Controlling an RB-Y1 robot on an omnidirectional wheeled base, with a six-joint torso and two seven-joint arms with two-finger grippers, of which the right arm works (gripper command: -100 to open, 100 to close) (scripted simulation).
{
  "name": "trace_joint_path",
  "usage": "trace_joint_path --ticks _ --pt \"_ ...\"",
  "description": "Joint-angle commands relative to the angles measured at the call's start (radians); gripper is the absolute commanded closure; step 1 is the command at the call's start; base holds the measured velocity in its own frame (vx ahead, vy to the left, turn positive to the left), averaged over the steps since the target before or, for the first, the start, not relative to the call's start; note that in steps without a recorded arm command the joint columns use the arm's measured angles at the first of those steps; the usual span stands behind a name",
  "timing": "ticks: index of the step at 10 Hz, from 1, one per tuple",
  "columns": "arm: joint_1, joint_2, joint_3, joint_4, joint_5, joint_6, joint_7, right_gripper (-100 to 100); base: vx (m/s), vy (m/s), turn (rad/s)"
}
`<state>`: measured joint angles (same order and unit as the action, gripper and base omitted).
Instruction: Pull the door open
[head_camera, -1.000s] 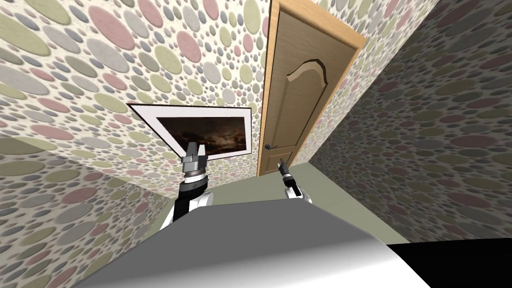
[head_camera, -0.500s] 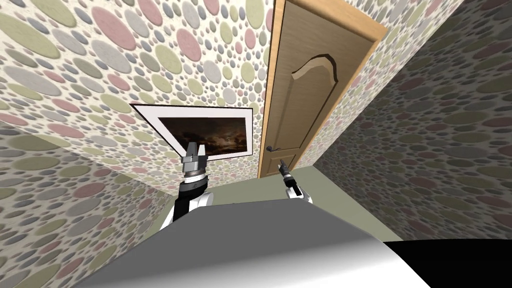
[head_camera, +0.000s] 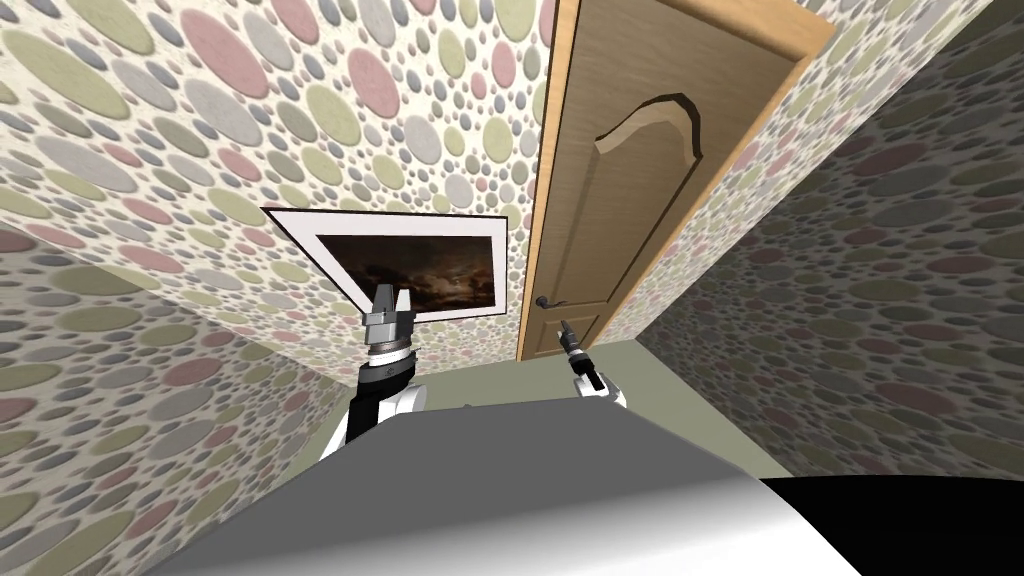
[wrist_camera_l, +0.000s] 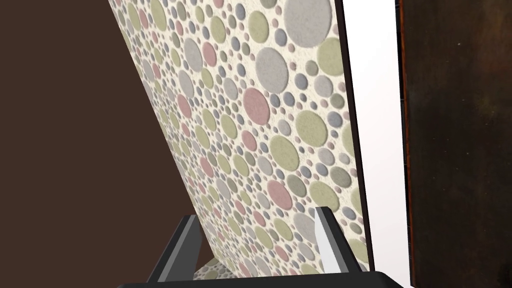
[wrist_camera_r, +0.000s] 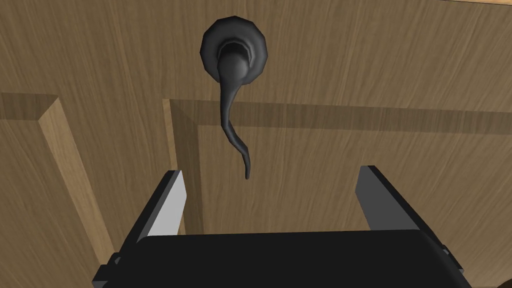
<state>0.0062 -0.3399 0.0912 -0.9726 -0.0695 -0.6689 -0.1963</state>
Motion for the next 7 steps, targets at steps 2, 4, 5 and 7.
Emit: trace_joint_path --ticks 2,4,5,7 --pt "-0.021 -0.014 0.006 0.058 0.000 -0.011 -0.007 -100 0.081 -0.078 0.120" --pt "-0.035 -0.022 0.010 0.092 0.000 -0.017 -0.011 -100 0.088 -0.063 0.072" --pt "-0.031 -0.020 0.009 0.083 0.000 -0.016 -0.011 -100 0.043 -0.029 0.021" --pt "-0.040 -0.023 -0.026 0.113 -0.015 -0.021 -0.001 -100 0.036 -0.007 0.226"
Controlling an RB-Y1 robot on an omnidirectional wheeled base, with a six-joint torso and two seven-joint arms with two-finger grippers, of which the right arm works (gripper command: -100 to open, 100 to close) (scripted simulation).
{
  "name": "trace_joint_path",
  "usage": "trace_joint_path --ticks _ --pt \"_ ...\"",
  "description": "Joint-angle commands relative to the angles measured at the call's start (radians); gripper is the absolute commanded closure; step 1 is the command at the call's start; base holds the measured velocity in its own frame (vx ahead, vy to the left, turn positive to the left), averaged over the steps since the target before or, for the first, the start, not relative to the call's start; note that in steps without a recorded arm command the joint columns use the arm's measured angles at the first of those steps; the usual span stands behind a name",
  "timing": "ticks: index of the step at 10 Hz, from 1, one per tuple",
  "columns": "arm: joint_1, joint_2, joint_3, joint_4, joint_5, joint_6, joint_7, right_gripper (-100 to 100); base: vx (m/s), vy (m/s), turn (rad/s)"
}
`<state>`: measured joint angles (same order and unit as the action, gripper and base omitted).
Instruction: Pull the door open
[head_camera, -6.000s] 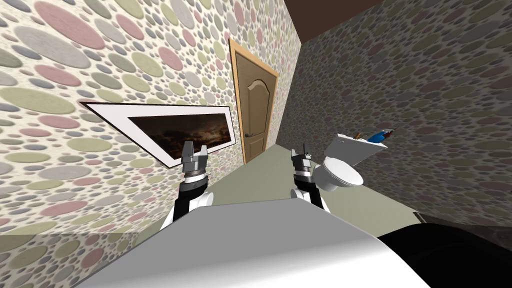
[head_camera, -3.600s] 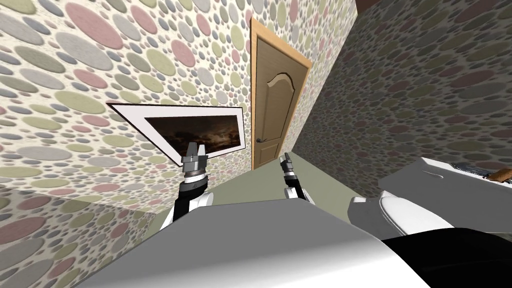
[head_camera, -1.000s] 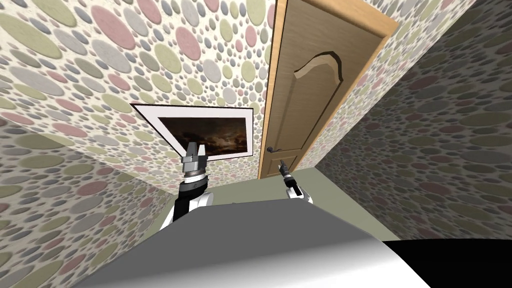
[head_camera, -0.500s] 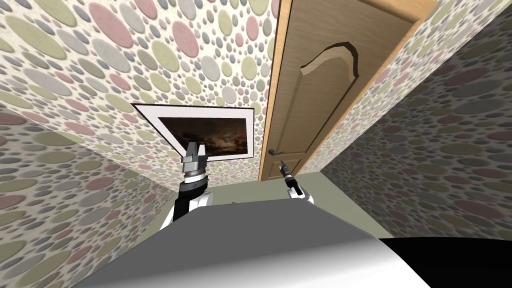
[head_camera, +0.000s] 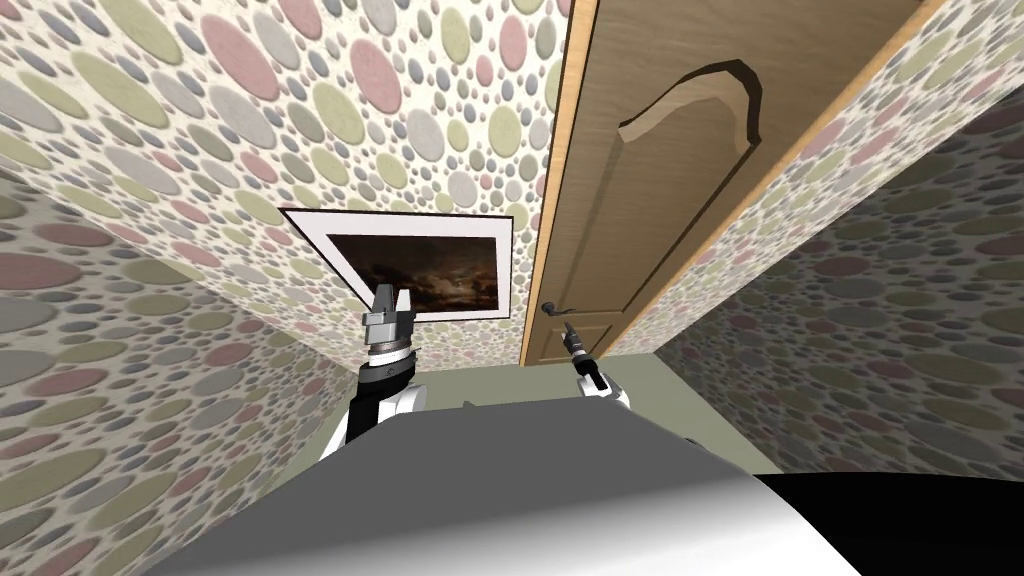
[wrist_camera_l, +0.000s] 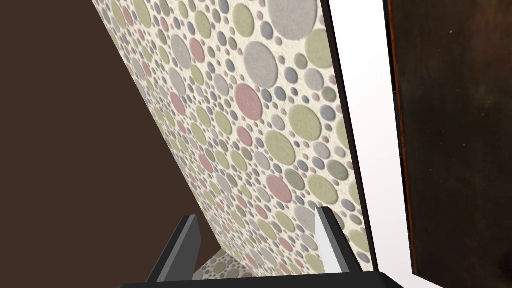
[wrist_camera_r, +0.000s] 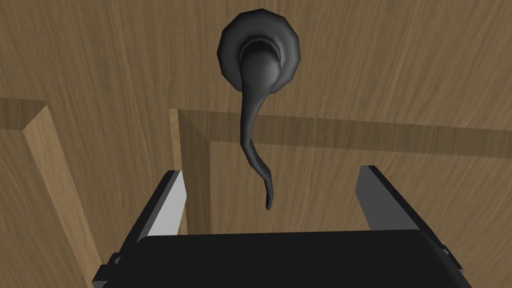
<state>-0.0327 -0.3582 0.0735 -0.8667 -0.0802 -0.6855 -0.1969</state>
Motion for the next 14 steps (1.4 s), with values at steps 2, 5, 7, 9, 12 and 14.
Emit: trace_joint_path --ticks 2,5,7,9,12,14 --pt "-0.010 -0.007 -0.050 0.040 -0.022 -0.008 0.013 -100 0.050 -0.012 0.335" --pt "-0.021 -0.010 -0.099 0.079 -0.043 -0.013 0.028 -100 0.053 -0.014 0.187" --pt "-0.028 -0.011 -0.131 0.104 -0.056 -0.016 0.037 -100 0.044 -0.021 0.203" --pt "-0.034 -0.013 -0.160 0.127 -0.069 -0.018 0.046 -100 0.035 -0.030 0.177" --pt "-0.043 -0.015 -0.199 0.158 -0.085 -0.021 0.058 -100 0.047 -0.049 0.203" --pt "-0.047 -0.015 -0.190 0.159 -0.081 -0.020 0.056 100 0.007 -0.008 0.001"
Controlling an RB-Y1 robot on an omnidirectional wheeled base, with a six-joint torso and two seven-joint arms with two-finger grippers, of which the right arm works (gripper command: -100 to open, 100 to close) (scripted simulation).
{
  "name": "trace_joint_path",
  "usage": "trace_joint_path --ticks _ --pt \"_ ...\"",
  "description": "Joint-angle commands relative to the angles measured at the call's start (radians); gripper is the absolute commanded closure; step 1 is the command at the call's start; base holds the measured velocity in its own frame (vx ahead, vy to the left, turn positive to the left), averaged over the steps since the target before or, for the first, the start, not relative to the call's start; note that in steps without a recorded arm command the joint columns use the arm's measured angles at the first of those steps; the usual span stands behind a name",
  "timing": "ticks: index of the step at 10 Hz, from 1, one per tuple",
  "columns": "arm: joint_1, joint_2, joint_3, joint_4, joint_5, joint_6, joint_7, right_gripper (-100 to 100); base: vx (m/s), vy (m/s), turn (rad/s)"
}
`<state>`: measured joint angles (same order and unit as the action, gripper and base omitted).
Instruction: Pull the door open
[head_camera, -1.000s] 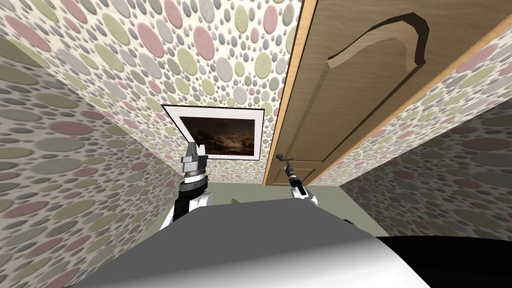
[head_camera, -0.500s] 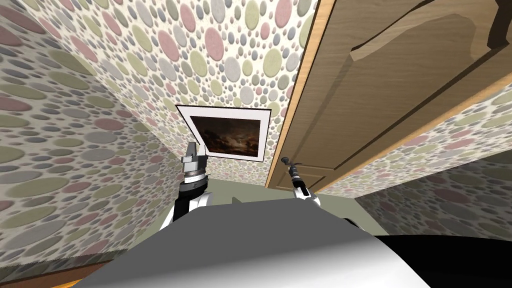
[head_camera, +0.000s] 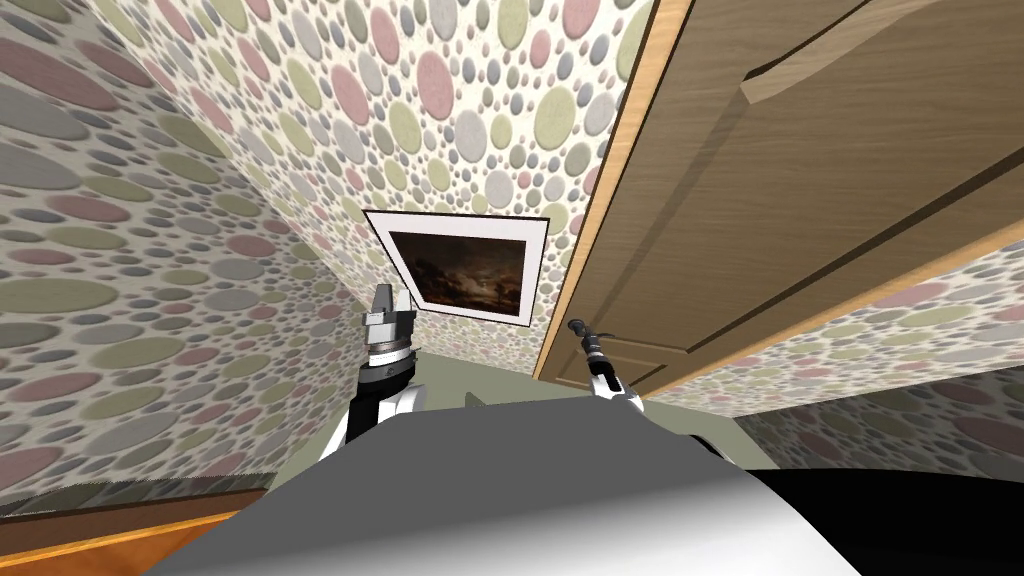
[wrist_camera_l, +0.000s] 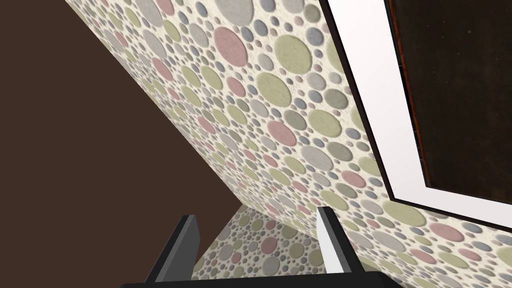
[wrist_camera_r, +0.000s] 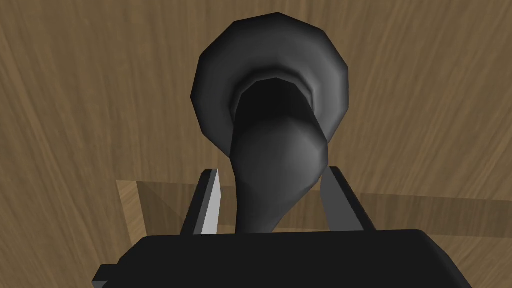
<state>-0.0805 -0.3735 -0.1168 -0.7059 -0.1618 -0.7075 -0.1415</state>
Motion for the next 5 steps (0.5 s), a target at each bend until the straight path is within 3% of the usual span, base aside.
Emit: trace_joint_path --ticks 1,5 --pt "0.001 0.000 0.000 -0.001 0.000 0.002 0.000 100 -0.007 0.008 -0.013" --pt "0.001 0.000 0.000 -0.001 0.000 0.002 0.000 100 0.000 0.000 0.000"
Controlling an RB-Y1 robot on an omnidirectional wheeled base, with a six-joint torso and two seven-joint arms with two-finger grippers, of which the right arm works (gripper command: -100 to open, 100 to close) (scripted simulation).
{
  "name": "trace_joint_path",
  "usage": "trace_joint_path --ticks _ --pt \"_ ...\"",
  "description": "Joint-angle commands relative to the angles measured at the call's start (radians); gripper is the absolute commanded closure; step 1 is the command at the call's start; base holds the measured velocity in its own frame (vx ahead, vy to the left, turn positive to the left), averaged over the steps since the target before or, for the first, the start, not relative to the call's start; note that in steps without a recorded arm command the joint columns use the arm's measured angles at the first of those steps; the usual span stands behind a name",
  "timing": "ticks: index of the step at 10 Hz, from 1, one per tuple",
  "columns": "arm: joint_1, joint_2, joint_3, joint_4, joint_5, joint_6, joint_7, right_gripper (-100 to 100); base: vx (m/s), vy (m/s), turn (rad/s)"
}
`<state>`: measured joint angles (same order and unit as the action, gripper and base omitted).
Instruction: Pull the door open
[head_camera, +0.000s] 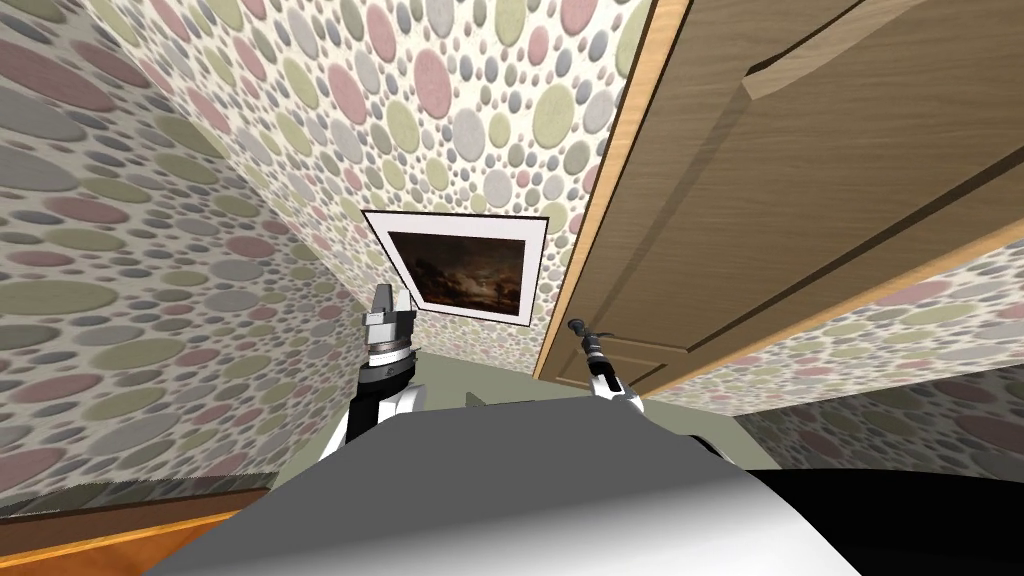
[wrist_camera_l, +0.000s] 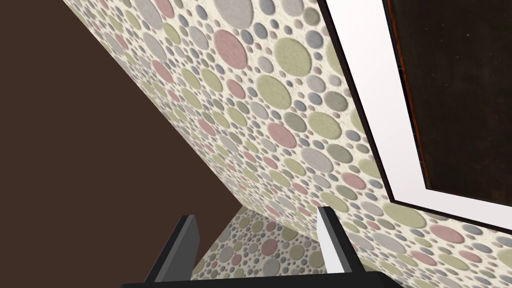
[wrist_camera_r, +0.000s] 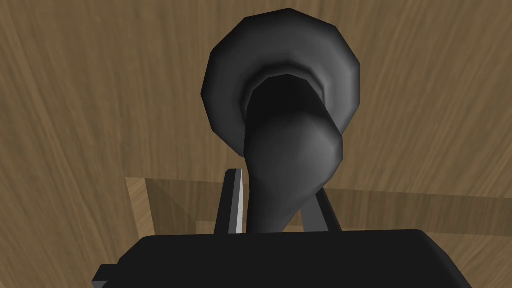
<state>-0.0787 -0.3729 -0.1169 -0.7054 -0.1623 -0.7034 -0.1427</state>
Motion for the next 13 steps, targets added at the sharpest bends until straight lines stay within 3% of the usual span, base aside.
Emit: trace_joint_path --ticks 1,8,10,13 --pt "0.008 -0.010 0.015 -0.004 0.006 -0.009 -0.016 100 -0.124 -0.022 0.113" --pt "0.045 -0.056 0.086 -0.026 0.035 -0.053 -0.092 100 -0.216 -0.057 0.109" --pt "0.045 -0.056 0.089 -0.022 0.035 -0.052 -0.094 100 -0.160 -0.036 0.054" --pt "0.085 -0.087 0.126 -0.041 0.048 -0.091 -0.136 100 -0.204 -0.067 0.132"
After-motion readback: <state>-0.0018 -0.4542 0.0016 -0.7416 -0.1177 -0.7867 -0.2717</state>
